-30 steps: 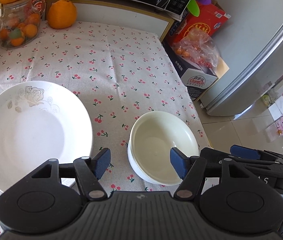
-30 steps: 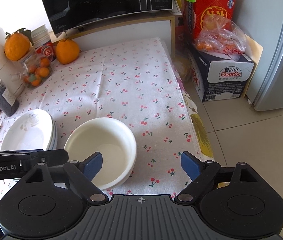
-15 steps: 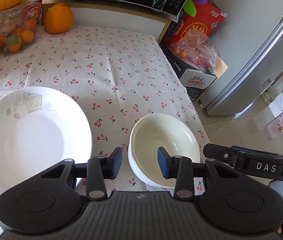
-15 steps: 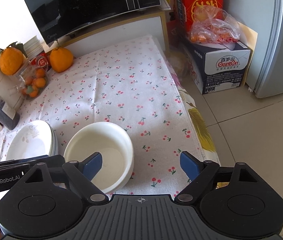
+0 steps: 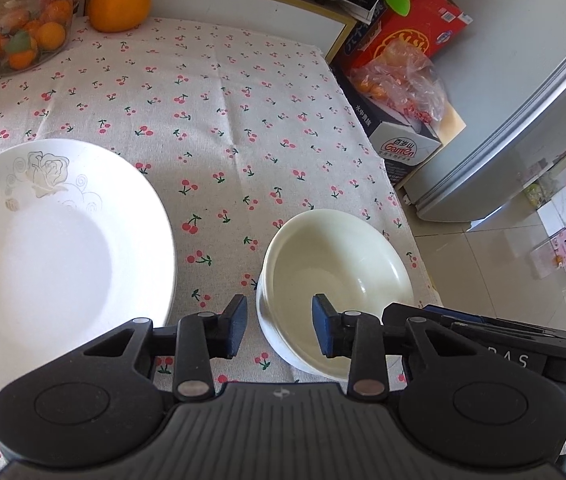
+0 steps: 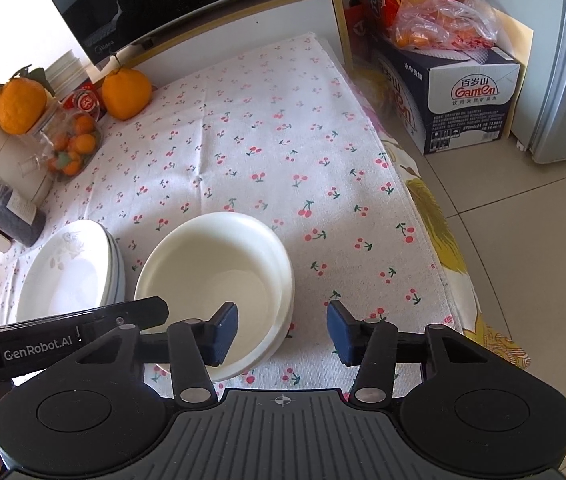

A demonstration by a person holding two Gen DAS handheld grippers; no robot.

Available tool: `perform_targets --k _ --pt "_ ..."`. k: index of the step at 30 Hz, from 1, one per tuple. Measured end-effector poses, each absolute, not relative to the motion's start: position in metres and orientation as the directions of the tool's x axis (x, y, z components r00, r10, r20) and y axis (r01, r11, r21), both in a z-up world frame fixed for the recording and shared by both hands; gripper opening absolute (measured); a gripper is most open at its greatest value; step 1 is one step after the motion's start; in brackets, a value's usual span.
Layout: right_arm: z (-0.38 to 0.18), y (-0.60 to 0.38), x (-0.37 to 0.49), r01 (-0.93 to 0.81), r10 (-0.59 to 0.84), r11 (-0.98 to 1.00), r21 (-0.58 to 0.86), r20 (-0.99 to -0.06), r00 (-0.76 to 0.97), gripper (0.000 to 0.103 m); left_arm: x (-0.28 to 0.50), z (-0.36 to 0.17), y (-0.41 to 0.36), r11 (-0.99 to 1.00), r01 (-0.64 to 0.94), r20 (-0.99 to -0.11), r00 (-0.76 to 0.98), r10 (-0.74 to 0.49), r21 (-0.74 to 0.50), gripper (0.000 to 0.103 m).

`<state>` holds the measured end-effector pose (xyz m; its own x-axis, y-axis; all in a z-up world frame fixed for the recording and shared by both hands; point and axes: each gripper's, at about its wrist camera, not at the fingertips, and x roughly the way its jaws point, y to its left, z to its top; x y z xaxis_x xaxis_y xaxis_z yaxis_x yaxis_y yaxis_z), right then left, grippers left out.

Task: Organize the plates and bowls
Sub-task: 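Close both tools on the rim of the bowl stack, then lift the bowl stack with both tools and carry it over the plate stack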

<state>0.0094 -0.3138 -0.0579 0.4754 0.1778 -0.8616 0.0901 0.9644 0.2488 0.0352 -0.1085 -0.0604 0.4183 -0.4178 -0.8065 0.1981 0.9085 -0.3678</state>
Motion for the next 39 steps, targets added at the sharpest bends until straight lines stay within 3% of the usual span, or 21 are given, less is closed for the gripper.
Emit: perform_targets --k 7,10,22,39 --pt "-0.07 -0.309 0.018 0.1 0.165 0.968 0.232 -0.881 0.444 0.028 0.043 -0.068 -0.11 0.908 0.215 -0.817 0.397 -0.419 -0.361 0.018" --pt "-0.073 -0.301 0.019 0.077 0.157 0.974 0.211 -0.886 0.437 0.015 0.043 -0.069 -0.111 0.91 0.229 -0.823 0.393 -0.41 -0.345 0.014" --pt "-0.06 -0.299 0.012 0.04 0.145 0.982 0.187 -0.862 0.486 0.015 0.029 -0.054 -0.119 0.916 0.297 -0.813 0.438 -0.383 -0.271 0.014" --pt "-0.018 -0.265 0.007 -0.081 0.206 0.976 0.2 -0.743 0.637 0.017 0.014 -0.018 -0.087 0.935 0.258 -0.745 0.568 -0.349 -0.242 0.014"
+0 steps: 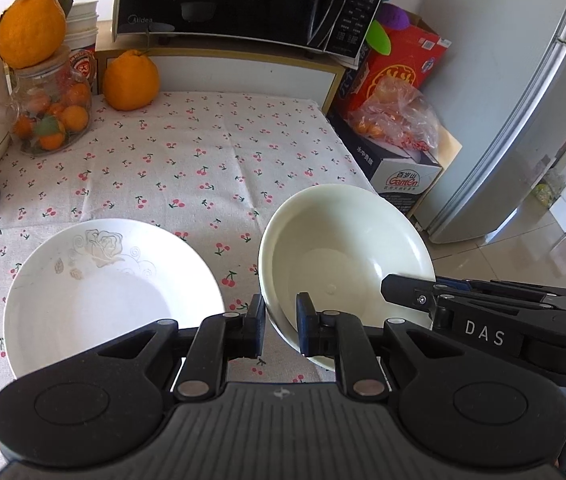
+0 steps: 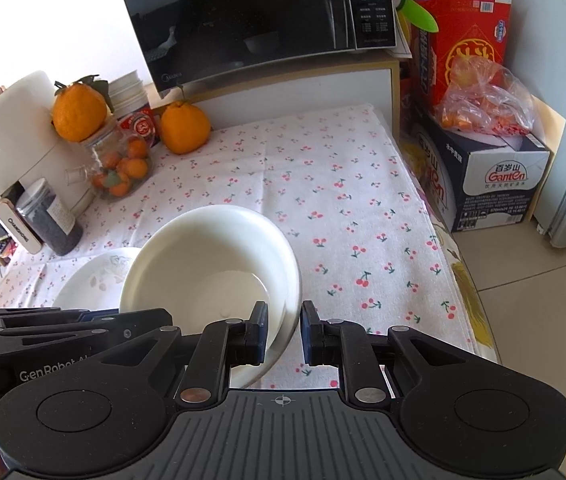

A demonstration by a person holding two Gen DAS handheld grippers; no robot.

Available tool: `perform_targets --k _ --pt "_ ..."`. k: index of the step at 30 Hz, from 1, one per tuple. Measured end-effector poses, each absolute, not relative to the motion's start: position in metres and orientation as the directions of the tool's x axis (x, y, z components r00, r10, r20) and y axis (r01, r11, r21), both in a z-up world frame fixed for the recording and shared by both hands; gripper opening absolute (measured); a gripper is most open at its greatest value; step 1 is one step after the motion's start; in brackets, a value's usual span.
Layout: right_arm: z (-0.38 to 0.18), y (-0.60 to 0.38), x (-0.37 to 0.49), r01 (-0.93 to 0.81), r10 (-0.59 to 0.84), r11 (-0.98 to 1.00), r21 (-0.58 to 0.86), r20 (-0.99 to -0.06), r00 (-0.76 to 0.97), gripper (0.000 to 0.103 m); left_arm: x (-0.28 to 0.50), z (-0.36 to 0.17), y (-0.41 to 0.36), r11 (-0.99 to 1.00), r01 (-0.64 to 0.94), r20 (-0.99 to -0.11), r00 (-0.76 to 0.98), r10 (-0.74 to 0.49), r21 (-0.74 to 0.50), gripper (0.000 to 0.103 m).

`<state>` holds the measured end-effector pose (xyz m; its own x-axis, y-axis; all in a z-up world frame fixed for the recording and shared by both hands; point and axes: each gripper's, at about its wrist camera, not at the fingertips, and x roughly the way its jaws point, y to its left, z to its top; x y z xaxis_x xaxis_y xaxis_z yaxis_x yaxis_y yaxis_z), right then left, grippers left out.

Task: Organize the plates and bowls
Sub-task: 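Lift the bowl stack with both tools and carry it over the plate stack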

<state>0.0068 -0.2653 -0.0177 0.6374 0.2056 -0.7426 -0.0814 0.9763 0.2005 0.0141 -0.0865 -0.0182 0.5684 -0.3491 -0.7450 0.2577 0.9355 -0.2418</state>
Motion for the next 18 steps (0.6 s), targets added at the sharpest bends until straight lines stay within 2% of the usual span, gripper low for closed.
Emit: perform_targets --k 18 --pt "-0.013 -0.176 0.021 -0.247 0.324 0.945 0.214 -0.721 0.612 0.017 0.007 -0.012 -0.012 0.958 0.14 -0.744 0.605 -0.283 -0.251 0.016"
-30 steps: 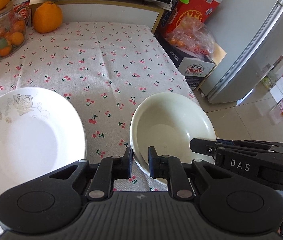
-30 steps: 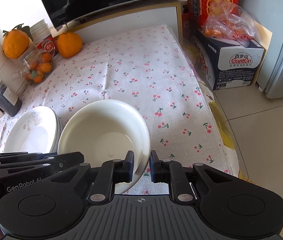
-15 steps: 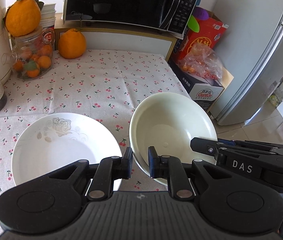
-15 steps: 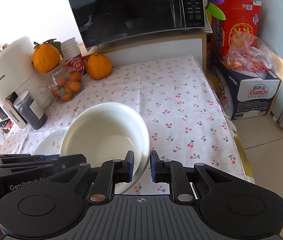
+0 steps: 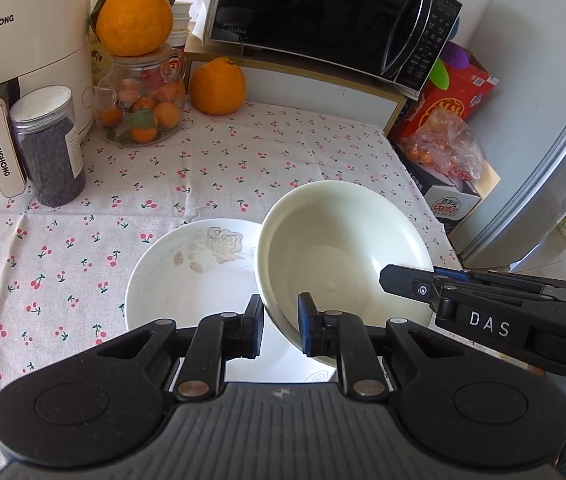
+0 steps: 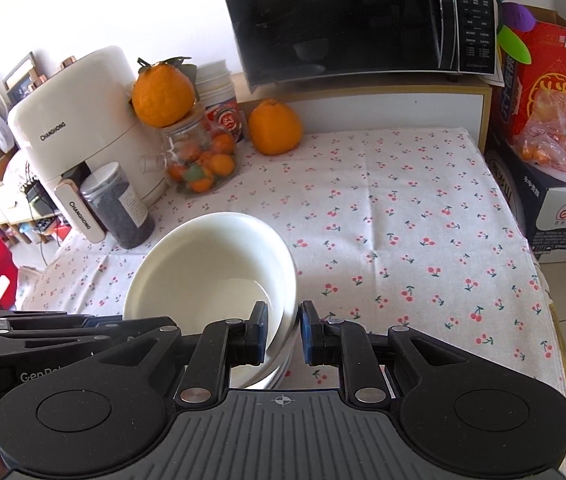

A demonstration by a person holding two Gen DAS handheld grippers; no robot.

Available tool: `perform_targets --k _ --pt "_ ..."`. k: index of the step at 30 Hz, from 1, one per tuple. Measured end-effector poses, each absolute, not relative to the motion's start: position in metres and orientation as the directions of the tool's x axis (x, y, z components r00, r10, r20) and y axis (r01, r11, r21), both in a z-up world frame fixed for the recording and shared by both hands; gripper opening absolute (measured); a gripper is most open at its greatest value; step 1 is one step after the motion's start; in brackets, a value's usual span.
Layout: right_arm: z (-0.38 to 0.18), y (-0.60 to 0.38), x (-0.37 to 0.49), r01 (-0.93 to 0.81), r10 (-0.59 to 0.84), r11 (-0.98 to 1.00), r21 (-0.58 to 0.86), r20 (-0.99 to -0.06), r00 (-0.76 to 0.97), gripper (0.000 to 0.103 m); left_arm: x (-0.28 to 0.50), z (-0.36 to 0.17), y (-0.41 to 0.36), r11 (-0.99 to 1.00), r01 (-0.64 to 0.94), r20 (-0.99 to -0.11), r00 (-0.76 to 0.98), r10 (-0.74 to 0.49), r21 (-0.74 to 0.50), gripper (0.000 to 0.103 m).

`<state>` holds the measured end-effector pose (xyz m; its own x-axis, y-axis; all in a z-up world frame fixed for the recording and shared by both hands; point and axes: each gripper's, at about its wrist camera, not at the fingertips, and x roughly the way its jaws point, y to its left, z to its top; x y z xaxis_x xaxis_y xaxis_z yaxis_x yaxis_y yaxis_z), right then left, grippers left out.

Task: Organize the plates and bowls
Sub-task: 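Lift the bowl stack with both tools and carry it over the plate stack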

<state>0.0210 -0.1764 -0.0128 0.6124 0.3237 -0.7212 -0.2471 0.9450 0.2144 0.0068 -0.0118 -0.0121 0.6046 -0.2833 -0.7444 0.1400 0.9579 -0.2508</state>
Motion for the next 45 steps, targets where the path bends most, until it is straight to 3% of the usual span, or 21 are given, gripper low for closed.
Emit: perform_targets --k 45 --pt "-0.051 -0.13 0.051 -0.235 0.327 0.942 0.24 -0.818 0.474 0.021 0.016 -0.04 0.024 0.967 0.054 -0.806 0.542 -0.238 -0.249 0.019"
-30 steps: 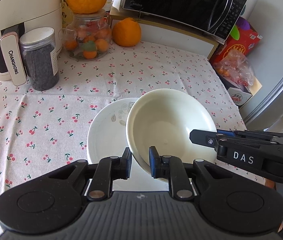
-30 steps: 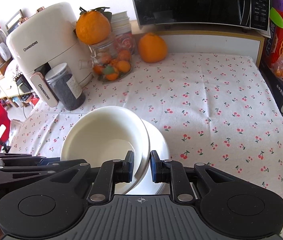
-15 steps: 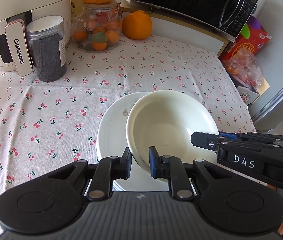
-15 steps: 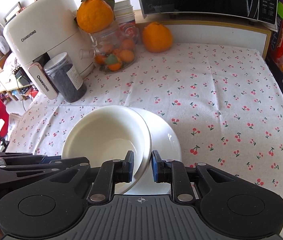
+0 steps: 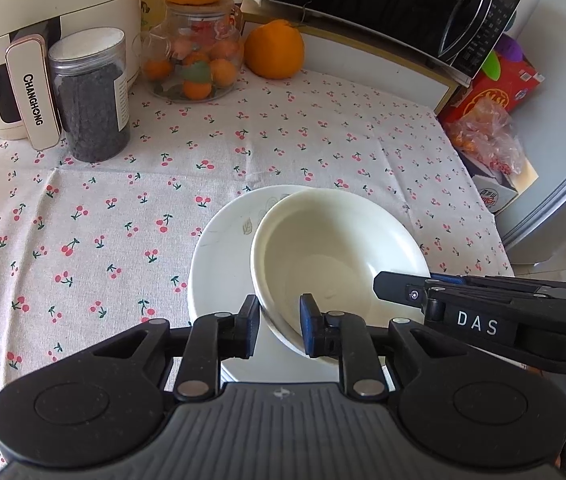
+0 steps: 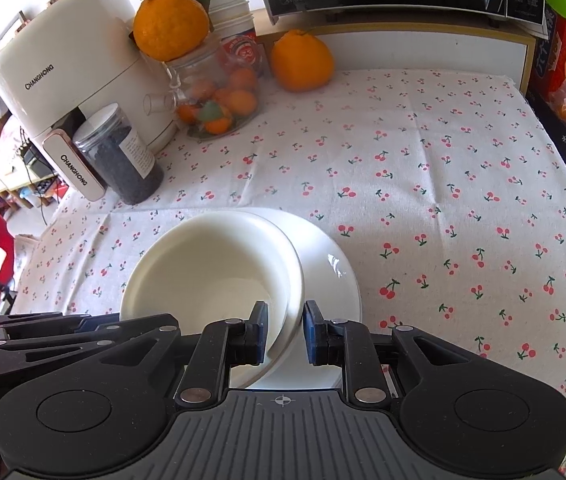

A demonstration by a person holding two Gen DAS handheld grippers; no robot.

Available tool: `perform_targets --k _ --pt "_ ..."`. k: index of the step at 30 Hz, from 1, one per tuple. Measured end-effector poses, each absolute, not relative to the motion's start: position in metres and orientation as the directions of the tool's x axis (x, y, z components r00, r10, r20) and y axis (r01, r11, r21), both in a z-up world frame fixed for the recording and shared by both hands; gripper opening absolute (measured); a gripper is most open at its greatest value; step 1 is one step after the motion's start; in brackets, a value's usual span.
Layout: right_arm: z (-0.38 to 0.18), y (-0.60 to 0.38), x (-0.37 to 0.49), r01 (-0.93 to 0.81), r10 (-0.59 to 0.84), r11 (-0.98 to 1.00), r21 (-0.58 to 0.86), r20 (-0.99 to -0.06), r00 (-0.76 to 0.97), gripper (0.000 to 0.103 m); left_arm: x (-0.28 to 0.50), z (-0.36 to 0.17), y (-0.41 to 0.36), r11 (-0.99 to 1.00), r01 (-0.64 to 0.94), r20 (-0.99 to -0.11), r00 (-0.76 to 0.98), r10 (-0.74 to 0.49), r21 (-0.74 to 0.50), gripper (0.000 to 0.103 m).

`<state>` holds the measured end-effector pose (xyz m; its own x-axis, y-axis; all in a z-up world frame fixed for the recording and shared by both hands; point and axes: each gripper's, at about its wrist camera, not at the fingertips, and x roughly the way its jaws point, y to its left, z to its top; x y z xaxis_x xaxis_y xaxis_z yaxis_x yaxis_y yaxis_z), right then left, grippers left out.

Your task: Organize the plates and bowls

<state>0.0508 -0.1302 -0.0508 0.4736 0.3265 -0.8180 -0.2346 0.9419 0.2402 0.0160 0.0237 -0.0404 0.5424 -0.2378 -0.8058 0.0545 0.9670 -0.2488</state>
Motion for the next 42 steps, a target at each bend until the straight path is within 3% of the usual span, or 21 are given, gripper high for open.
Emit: perform_targets --k 8,15,25,27,29,35,40,42 --pt "-0.046 -0.135 0.048 -0.233 0.332 0.941 0.247 -0.809 0.486 0.021 0.014 -0.036 0.019 0.972 0.084 -0.793 0.565 -0.226 -0.218 0.027" --pt "-0.043 -0.141 0.046 -0.224 0.326 0.944 0.244 -0.805 0.496 0.021 0.01 -0.031 0.018 0.98 0.082 -0.788 0.585 -0.194 -0.18 0.044" --pt "-0.027 -0.159 0.03 -0.231 0.338 0.94 0.251 -0.773 0.537 0.024 -0.008 -0.014 0.016 0.992 0.066 -0.753 0.646 -0.124 -0.106 0.052" --pt "-0.022 -0.161 0.023 -0.242 0.336 0.94 0.239 -0.762 0.553 0.028 -0.015 -0.01 0.014 0.995 0.065 -0.741 0.663 -0.103 -0.08 0.053" --pt "-0.018 -0.162 0.014 -0.251 0.333 0.941 0.226 -0.748 0.575 0.042 -0.022 -0.006 0.015 0.997 0.054 -0.729 0.679 -0.082 -0.062 0.053" --pt "0.001 -0.167 -0.036 -0.286 0.346 0.936 0.203 -0.674 0.652 0.067 -0.062 0.004 0.021 1.0 -0.001 -0.682 0.731 -0.02 -0.031 0.056" --pt "0.009 -0.165 -0.088 -0.323 0.329 0.938 0.126 -0.619 0.713 0.086 -0.1 0.012 0.021 0.998 -0.032 -0.673 0.74 -0.009 -0.049 0.067" --pt "0.011 -0.166 -0.106 -0.32 0.314 0.942 0.1 -0.598 0.737 0.093 -0.108 0.02 0.014 0.999 -0.021 -0.658 0.753 -0.008 -0.036 0.083"
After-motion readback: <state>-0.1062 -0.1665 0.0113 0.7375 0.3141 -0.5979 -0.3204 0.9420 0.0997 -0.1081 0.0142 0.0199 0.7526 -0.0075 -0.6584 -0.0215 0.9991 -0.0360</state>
